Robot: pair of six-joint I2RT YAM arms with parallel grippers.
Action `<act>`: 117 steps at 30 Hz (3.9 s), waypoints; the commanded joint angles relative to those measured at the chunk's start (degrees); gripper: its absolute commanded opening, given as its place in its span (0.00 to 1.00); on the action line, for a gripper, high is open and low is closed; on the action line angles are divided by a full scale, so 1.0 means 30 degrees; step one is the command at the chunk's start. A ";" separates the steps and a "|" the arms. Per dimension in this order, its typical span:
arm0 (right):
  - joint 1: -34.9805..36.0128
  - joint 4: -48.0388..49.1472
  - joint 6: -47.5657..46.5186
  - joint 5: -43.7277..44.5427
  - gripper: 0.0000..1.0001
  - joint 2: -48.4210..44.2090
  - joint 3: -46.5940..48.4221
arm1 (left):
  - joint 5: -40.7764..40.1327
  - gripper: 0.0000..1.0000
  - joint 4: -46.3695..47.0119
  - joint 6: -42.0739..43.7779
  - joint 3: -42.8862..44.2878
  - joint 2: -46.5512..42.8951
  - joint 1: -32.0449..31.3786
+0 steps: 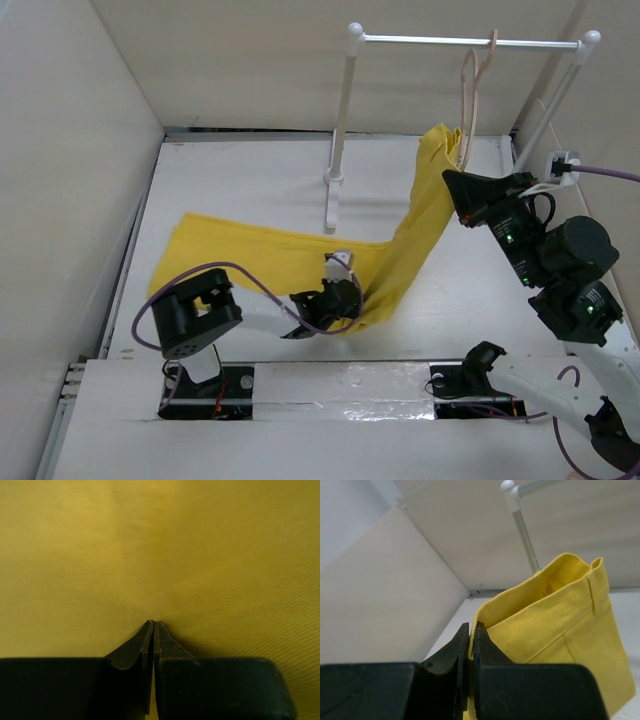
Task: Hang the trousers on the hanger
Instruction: Fold the trousers at the center of the board.
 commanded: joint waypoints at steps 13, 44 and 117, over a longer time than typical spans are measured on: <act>0.0170 0.0975 -0.1185 -0.0772 0.00 0.2200 0.3392 | 0.0455 0.12 -0.1413 0.2615 0.7734 0.2082 -0.1180; 0.8458 0.6692 0.0778 -0.4759 0.56 2.4201 1.2151 | -0.4080 0.21 -1.1457 0.3143 0.5765 -2.4995 0.6705; 0.7793 0.0101 -0.1883 0.9360 0.58 -0.1105 -0.6811 | 0.8047 0.00 0.2340 0.5248 -0.2204 -1.1198 0.9139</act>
